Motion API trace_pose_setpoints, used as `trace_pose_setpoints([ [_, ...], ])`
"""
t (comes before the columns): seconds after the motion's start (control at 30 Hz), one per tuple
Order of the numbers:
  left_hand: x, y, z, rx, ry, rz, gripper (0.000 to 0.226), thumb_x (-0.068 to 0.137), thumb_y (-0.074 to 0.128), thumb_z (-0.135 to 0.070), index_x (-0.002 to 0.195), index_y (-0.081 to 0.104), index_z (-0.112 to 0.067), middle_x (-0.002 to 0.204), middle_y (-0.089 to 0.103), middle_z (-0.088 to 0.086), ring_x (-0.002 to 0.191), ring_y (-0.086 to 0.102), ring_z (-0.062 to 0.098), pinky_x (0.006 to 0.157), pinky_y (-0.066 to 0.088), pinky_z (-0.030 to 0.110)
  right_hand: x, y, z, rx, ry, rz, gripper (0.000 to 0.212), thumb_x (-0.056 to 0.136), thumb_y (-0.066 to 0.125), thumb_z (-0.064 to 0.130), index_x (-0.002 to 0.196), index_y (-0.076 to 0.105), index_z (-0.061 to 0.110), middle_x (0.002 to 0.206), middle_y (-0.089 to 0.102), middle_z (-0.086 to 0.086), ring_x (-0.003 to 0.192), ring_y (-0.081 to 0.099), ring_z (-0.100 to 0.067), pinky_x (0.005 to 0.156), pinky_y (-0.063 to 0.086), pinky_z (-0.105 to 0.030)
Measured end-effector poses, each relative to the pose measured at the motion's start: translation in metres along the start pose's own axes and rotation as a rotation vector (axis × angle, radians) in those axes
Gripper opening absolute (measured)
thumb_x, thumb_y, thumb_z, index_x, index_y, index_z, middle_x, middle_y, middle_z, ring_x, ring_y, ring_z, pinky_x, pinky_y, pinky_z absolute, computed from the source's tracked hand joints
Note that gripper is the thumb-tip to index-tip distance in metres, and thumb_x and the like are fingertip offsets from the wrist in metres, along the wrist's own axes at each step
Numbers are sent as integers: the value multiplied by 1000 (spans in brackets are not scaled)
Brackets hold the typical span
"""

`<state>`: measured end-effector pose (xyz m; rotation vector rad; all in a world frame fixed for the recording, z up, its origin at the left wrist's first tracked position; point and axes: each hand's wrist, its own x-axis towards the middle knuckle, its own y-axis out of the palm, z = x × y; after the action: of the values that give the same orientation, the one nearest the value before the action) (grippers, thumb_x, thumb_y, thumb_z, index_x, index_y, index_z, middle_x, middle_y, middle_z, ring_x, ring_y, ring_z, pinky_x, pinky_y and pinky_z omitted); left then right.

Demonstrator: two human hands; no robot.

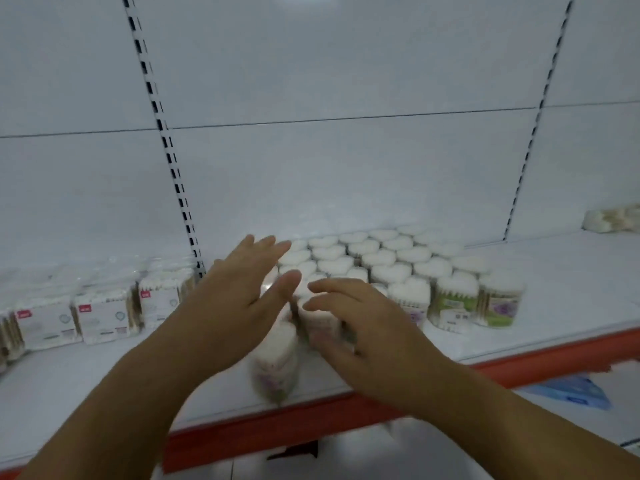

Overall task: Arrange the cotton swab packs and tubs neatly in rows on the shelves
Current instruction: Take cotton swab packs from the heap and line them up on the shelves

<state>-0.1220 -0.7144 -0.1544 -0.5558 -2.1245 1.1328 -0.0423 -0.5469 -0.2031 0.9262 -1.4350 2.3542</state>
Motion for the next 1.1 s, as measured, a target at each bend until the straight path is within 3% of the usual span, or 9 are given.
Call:
trace_pose_setpoints([
  [0.1,62,7,-56,212,46,231,66,93,22,-59,151,23,-29,159,20,-12,148,6,8,119,8,32,10,-59,-40,-201,19,7,37,87,51,34,118,64,18,130,57,2,123,45,-12,100,40,-26],
  [0.2,124,27,-114,442,37,427,68,97,24,-58,154,14,-23,162,10,-4,149,2,17,121,7,38,-1,-130,-96,-508,189,313,51,94,49,41,141,43,22,150,36,-2,140,27,-17,110,31,-35],
  [0.27,156,47,-157,505,27,437,71,96,23,-62,155,10,-23,163,5,0,150,-1,21,121,5,42,-27,-178,-132,-728,299,535,62,96,44,50,149,28,22,157,21,-6,144,17,-22,114,27,-41],
  [0.33,176,78,-209,490,90,409,72,96,23,-63,155,9,-24,163,2,0,150,-2,20,121,4,43,-66,-223,-162,-810,396,610,67,96,41,55,151,22,23,160,15,-7,146,15,-25,115,25,-44],
  [0.5,186,177,-330,348,354,463,73,94,29,-64,154,6,-29,163,-2,-3,149,-6,15,121,3,41,-178,-323,-210,-816,589,584,64,96,44,51,151,23,25,159,15,-7,145,16,-25,115,25,-46],
  [0.73,209,269,-423,272,446,560,71,96,34,-60,154,10,-29,162,9,-2,149,9,16,120,11,37,-290,-414,-247,-668,856,511,56,94,51,46,146,34,31,149,40,3,134,39,-19,109,34,-36],
  [0.83,218,316,-434,273,486,565,69,97,36,-58,154,12,-29,163,8,0,150,4,18,121,9,38,-319,-428,-271,-616,950,441,52,95,50,47,143,37,30,144,45,3,129,44,-17,107,37,-33],
  [0.97,255,366,-443,264,465,545,67,98,40,-54,154,16,-25,162,13,1,149,9,18,120,14,37,-338,-430,-319,-609,954,497,53,96,48,47,145,33,32,146,41,5,131,39,-15,108,35,-31],
  [1.1,309,412,-452,172,448,502,65,97,46,-47,152,21,-24,160,19,-2,146,17,16,119,18,33,-325,-433,-384,-594,850,409,54,95,49,46,145,32,35,149,33,16,134,34,-8,110,28,-24],
])
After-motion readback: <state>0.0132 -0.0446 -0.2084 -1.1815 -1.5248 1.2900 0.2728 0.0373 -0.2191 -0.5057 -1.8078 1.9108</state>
